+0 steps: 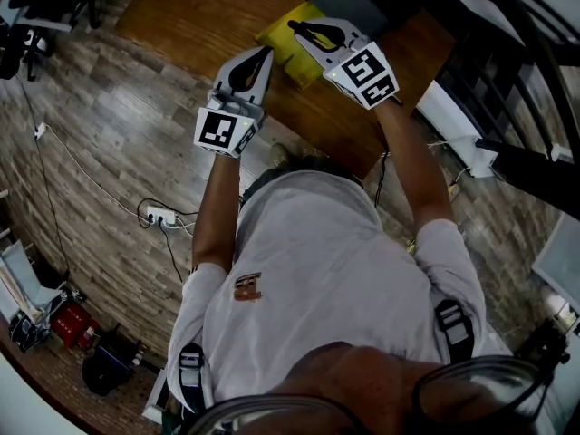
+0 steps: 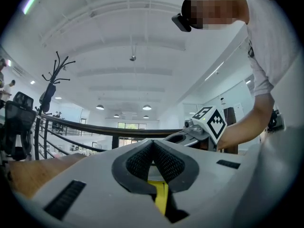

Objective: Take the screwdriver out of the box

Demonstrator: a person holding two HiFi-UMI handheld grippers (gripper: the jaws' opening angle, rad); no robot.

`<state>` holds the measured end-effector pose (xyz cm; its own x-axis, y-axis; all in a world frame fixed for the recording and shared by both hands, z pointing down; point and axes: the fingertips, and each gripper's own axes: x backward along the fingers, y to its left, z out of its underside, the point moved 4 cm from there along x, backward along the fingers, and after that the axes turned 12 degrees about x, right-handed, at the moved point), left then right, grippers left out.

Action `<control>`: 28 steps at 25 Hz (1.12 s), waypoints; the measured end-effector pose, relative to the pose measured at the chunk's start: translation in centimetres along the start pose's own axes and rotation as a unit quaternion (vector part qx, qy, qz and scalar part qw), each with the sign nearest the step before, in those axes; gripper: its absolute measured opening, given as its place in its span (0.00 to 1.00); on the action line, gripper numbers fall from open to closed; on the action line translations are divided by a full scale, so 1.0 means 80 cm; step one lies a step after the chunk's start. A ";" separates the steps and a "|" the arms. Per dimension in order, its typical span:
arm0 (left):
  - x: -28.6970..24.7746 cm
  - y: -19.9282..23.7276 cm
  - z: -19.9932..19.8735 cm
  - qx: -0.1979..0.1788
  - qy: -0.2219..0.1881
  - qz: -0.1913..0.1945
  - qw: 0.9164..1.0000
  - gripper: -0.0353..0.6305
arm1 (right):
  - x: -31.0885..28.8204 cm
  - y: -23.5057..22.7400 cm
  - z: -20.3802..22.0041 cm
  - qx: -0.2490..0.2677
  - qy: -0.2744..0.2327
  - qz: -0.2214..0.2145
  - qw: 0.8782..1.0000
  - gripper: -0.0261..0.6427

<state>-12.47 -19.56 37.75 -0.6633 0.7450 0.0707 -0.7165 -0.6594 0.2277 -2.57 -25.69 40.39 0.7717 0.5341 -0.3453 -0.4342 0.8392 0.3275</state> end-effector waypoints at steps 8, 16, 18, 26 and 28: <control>-0.008 -0.024 -0.031 -0.011 -0.024 0.014 1.000 0.08 | 0.060 0.001 -0.061 -0.040 -0.138 0.026 0.989 0.16; -0.004 -0.050 -0.052 -0.023 -0.036 0.023 0.999 0.08 | 0.107 0.017 -0.084 -0.074 -0.249 0.028 0.965 0.16; -0.001 -0.055 -0.055 -0.027 -0.035 0.026 0.999 0.08 | 0.113 0.022 -0.086 -0.087 -0.265 0.030 0.960 0.16; 0.007 -0.067 -0.062 -0.026 -0.045 0.039 0.998 0.08 | 0.132 0.035 -0.088 -0.116 -0.310 0.038 0.943 0.16; 0.008 -0.069 -0.065 -0.028 -0.050 0.044 0.997 0.08 | 0.133 0.039 -0.090 -0.113 -0.313 0.038 0.942 0.16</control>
<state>-10.08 -15.98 31.51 -0.7006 0.6890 0.1856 -0.6697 -0.7247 0.1622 0.91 -16.61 31.40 0.8262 0.4881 0.2813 -0.5329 0.8391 0.1095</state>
